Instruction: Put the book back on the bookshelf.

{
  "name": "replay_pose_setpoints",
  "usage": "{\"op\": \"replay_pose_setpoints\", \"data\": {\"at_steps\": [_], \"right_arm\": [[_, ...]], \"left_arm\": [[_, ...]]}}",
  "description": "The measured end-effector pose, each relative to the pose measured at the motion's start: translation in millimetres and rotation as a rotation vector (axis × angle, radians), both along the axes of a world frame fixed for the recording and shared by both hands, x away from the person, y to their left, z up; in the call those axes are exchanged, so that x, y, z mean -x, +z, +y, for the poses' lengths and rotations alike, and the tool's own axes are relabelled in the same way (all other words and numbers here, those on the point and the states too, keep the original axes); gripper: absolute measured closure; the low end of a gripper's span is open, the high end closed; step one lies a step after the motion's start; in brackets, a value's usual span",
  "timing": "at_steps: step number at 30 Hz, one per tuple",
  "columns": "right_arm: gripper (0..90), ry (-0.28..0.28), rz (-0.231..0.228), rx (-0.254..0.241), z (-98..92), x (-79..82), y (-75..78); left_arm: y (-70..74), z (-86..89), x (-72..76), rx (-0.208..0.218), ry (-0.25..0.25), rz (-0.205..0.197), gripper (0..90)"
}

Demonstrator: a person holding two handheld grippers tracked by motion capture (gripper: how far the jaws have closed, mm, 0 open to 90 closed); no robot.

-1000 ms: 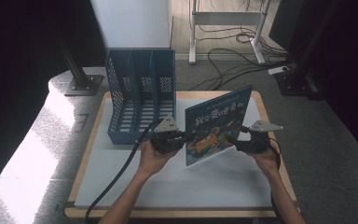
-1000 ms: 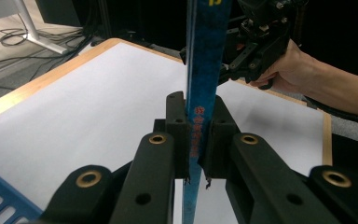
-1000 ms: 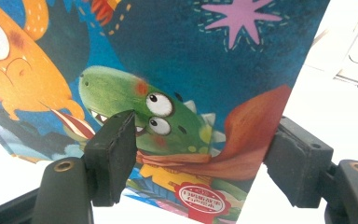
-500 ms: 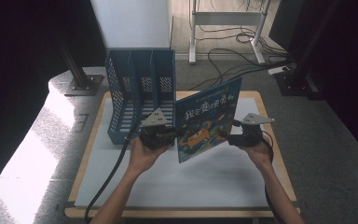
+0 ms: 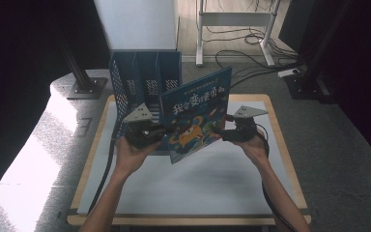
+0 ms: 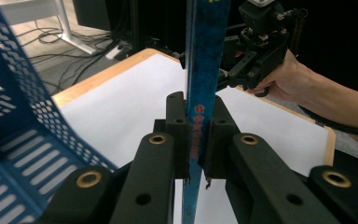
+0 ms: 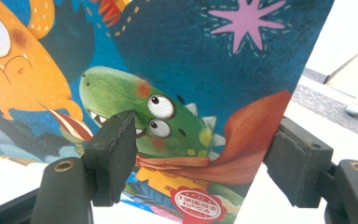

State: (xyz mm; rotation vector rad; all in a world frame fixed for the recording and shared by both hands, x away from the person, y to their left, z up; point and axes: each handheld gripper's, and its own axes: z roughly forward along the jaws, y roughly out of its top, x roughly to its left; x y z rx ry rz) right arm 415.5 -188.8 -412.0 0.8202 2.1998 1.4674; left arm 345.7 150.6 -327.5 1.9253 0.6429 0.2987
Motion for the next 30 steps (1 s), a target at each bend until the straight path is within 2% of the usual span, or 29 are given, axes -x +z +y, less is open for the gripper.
{"op": "replay_pose_setpoints", "data": {"at_steps": [10,12,19,23,30], "right_arm": [[28.6,0.037,-0.018,-0.015,33.4,-15.8,10.1],[28.6,0.049,-0.018,-0.019,45.6,-20.0,10.5],[28.4,0.072,-0.024,-0.021,65.4,-28.4,10.5],[27.7,0.090,-0.037,-0.017,80.1,-32.9,12.7],[27.5,0.110,-0.044,-0.009,97.1,-36.3,15.1]], "left_arm": [[12.5,28.6,0.9,-0.017,0.040,-0.043,83.3],[14.2,35.9,2.3,-0.029,0.050,-0.059,83.3],[13.6,51.5,4.7,-0.030,0.079,-0.081,83.3],[10.0,65.6,7.1,-0.003,0.098,-0.090,83.3],[8.7,78.2,12.8,-0.008,0.127,-0.103,83.3]]}}
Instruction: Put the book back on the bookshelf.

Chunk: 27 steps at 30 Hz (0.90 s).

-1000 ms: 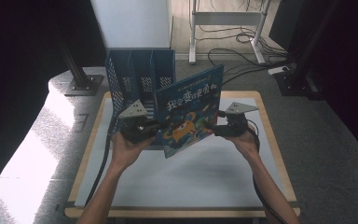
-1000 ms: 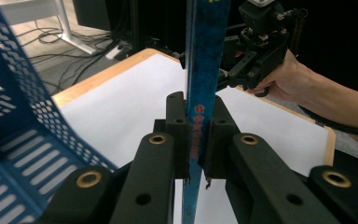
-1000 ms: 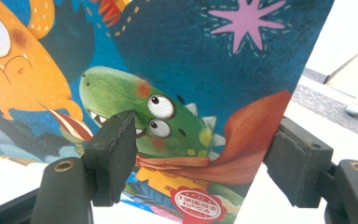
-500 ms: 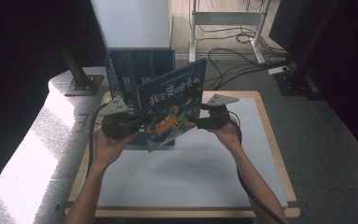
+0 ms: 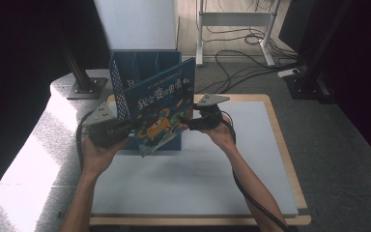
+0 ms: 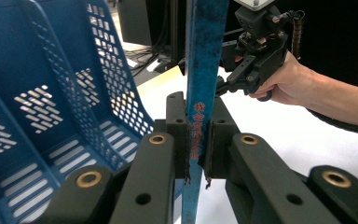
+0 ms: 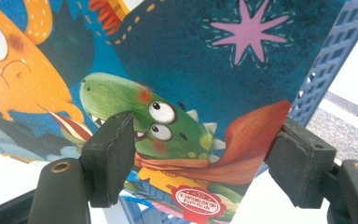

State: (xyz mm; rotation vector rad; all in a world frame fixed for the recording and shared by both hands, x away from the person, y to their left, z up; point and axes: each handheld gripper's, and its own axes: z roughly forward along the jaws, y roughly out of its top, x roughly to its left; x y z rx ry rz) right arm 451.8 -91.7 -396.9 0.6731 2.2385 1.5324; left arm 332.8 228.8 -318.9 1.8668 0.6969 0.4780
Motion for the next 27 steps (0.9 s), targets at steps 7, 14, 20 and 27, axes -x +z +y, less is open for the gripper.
{"op": "replay_pose_setpoints", "data": {"at_steps": [7,14,20,27], "right_arm": [[26.4,0.011,-0.005,-0.017,14.3,-3.4,-0.9],[28.2,-0.009,-0.007,-0.003,22.6,-2.4,-0.4],[38.9,-0.053,-0.025,0.033,24.6,1.2,-2.4],[57.2,0.001,0.007,0.019,36.7,0.7,-3.4]], "left_arm": [[-3.0,9.1,4.4,-0.006,0.031,0.004,83.0],[-4.4,12.5,10.4,-0.025,0.072,-0.013,83.0],[-2.6,14.1,11.2,-0.036,0.139,-0.015,83.1],[-3.6,14.5,10.7,-0.021,0.138,-0.017,83.1]]}}
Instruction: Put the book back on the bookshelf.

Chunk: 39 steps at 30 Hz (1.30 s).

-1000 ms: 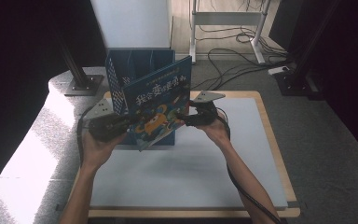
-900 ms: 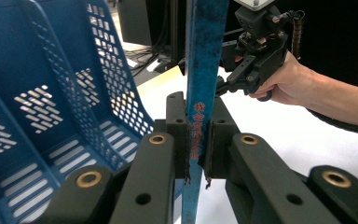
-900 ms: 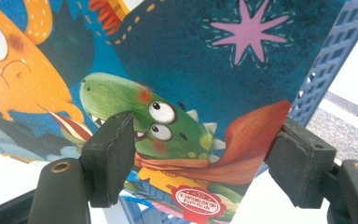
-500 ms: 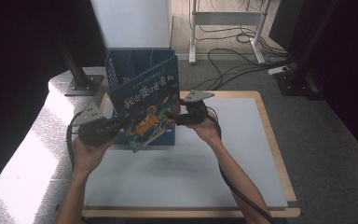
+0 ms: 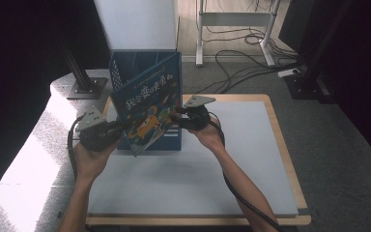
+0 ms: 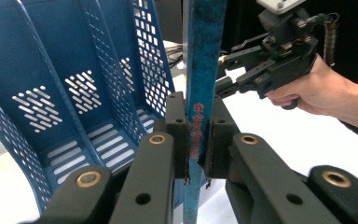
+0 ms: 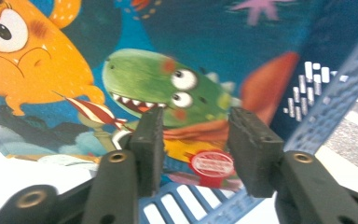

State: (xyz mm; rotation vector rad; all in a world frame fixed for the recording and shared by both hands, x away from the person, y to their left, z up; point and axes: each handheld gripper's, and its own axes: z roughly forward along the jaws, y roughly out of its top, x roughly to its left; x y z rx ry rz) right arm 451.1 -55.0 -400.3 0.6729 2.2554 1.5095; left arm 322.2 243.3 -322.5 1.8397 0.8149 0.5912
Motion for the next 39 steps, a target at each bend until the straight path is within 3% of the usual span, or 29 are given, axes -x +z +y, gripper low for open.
{"op": "replay_pose_setpoints", "data": {"at_steps": [3,10,25,33,39], "right_arm": [[59.9,0.005,0.006,0.009,9.5,-0.9,-1.0],[59.6,-0.011,0.014,0.008,19.8,-8.9,-2.9],[61.3,-0.012,0.034,-0.002,18.5,-14.4,-7.4],[69.5,0.032,0.066,-0.008,15.2,-11.0,-13.0],[67.5,0.093,0.088,-0.014,19.0,-0.8,-19.3]], "left_arm": [[0.9,-3.4,0.2,-0.001,0.004,-0.002,83.0],[-0.3,-4.2,-6.0,0.048,0.037,0.004,82.6],[0.9,-18.9,-21.6,0.055,0.059,-0.010,83.2],[2.0,-23.9,-27.8,0.055,0.065,-0.010,83.3],[3.4,-22.7,-32.6,0.065,0.075,0.008,83.3]]}}
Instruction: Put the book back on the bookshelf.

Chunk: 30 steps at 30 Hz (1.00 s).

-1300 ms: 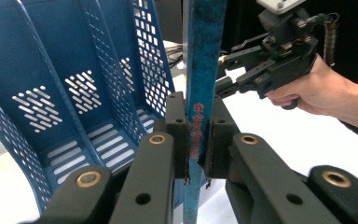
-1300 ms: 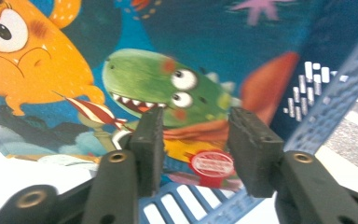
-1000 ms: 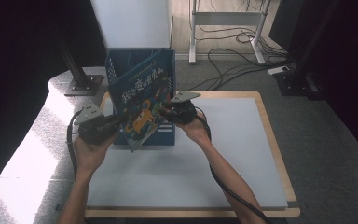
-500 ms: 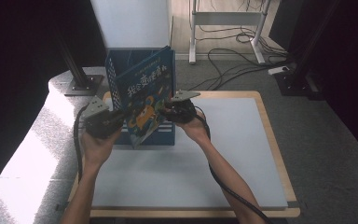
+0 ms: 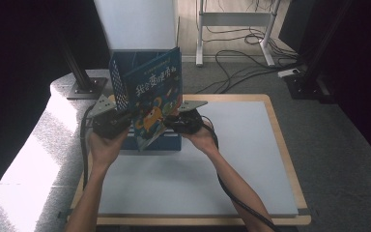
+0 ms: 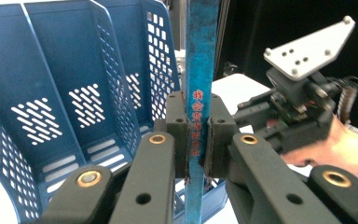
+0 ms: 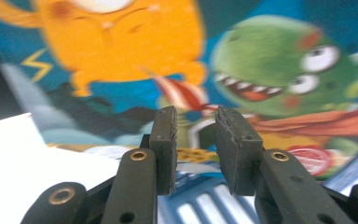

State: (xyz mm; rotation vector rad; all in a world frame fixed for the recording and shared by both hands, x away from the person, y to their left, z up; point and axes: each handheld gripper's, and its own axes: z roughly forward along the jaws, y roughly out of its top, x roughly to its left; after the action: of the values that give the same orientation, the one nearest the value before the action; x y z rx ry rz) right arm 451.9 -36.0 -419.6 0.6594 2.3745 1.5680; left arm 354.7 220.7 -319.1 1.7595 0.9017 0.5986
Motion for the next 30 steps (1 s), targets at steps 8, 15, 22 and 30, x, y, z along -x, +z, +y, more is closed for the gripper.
{"op": "replay_pose_setpoints", "data": {"at_steps": [8,15,22,30], "right_arm": [[69.2,0.104,0.022,-0.003,19.1,25.2,-4.2],[74.9,0.175,0.038,-0.024,36.0,44.1,-6.9],[78.5,0.234,0.056,-0.049,55.7,60.2,-6.4],[80.9,0.229,0.024,-0.055,74.8,70.9,-7.0]], "left_arm": [[2.9,-2.3,-1.1,-0.010,0.006,0.018,83.3],[5.0,-2.3,-1.3,-0.024,0.006,0.034,83.2],[8.5,-3.2,-2.2,-0.035,0.018,0.066,83.2],[9.7,-5.9,-1.2,-0.026,0.056,0.085,83.1]]}}
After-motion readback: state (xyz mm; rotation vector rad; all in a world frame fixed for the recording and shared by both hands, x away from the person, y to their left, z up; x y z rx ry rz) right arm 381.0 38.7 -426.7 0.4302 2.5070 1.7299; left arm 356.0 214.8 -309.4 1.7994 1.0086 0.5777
